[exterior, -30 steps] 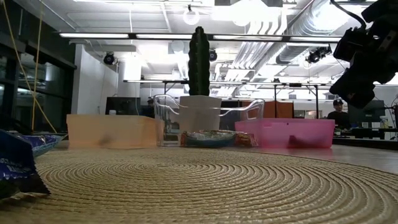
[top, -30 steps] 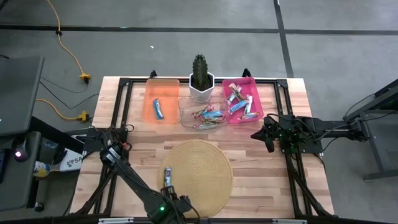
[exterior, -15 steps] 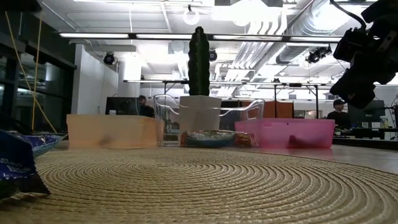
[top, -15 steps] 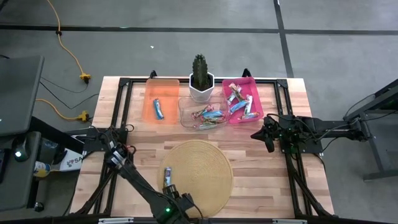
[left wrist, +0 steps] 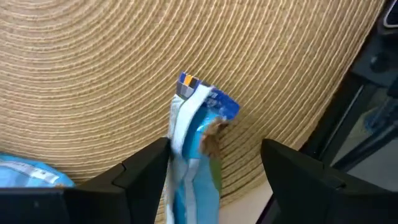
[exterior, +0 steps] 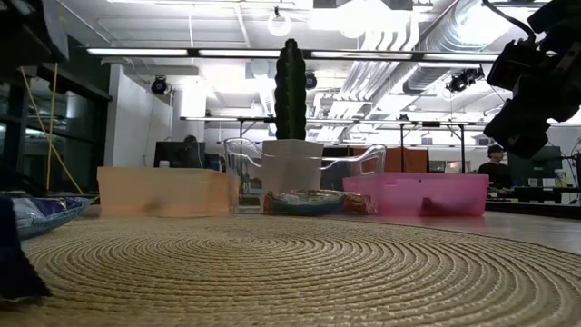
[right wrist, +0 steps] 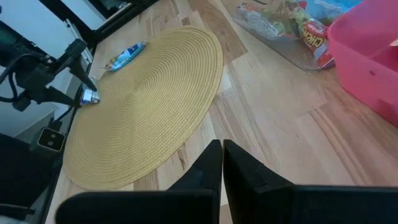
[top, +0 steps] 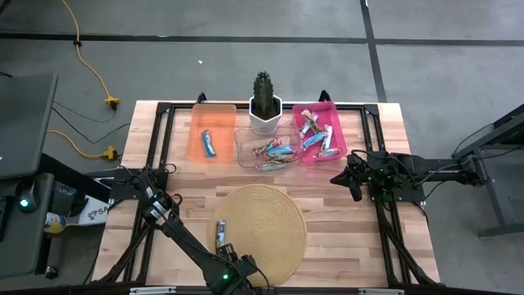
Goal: Pick and place Granola Bars by type
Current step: Put the blue granola bar into the orange bin
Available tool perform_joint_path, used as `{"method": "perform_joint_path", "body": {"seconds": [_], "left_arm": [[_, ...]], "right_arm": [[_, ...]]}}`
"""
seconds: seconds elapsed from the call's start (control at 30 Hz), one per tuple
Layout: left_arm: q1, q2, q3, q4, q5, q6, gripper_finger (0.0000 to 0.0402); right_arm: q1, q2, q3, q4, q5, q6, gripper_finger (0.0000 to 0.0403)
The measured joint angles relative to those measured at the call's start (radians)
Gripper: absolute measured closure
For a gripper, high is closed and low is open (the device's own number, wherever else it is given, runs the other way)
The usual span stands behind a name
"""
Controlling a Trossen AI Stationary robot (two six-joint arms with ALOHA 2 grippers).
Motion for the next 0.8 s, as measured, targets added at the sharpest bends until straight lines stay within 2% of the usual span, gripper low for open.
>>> {"method": "perform_joint_path", "body": {"seconds": [0.3,0.8], "left_arm": [[0.0,0.007,-0.001,0.001,0.019,0.015,0.0159],[0.0,0.006,-0.001,0.006,0.061,0.021,0.0311]], "right_arm": [[0.0,0.0,0.0,0.001,-0.006,0.0,0.0402],[0.0,0.0,0.0,0.002,-0.006,0.0,0.0402]]}}
